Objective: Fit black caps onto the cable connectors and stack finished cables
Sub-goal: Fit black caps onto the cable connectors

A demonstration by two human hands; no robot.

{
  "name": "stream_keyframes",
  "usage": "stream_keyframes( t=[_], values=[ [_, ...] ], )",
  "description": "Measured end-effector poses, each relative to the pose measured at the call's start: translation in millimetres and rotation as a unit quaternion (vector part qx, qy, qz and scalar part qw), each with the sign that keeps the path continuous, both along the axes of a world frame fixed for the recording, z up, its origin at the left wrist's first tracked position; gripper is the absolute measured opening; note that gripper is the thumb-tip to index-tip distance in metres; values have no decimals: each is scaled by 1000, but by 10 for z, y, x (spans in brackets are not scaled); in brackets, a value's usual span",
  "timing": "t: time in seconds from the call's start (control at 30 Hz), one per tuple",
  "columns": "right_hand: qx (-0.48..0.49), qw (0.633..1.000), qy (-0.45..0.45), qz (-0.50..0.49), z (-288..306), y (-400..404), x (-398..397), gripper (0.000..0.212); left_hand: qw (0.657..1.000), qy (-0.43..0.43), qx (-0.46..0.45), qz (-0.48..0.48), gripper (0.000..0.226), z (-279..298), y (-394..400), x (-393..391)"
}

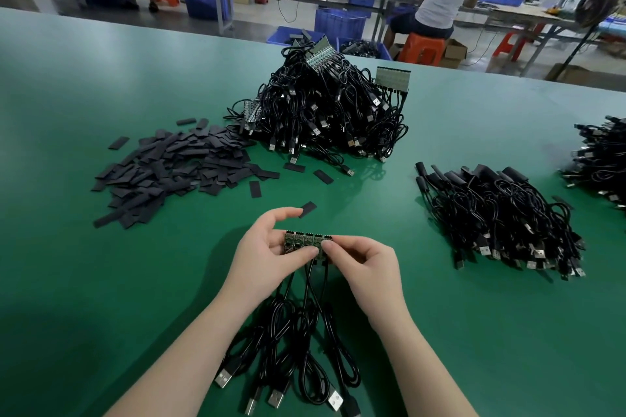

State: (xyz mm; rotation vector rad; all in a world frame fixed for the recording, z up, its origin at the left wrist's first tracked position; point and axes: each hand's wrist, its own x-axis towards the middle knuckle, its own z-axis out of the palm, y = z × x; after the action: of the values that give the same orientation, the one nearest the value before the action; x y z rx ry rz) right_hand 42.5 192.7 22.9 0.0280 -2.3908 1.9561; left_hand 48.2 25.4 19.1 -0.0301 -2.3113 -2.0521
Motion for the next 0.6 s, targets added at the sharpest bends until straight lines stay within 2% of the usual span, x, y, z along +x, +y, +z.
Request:
stream_keyframes(
  t=[0.2, 0.6],
  values=[
    [16, 999, 35, -29, -17, -29, 19, 12, 999, 26, -9, 40, 39, 21, 77, 34],
    [74, 987, 117, -76, -52, -122, 75, 18, 991, 59, -45, 112, 46, 83, 209, 86]
  ],
)
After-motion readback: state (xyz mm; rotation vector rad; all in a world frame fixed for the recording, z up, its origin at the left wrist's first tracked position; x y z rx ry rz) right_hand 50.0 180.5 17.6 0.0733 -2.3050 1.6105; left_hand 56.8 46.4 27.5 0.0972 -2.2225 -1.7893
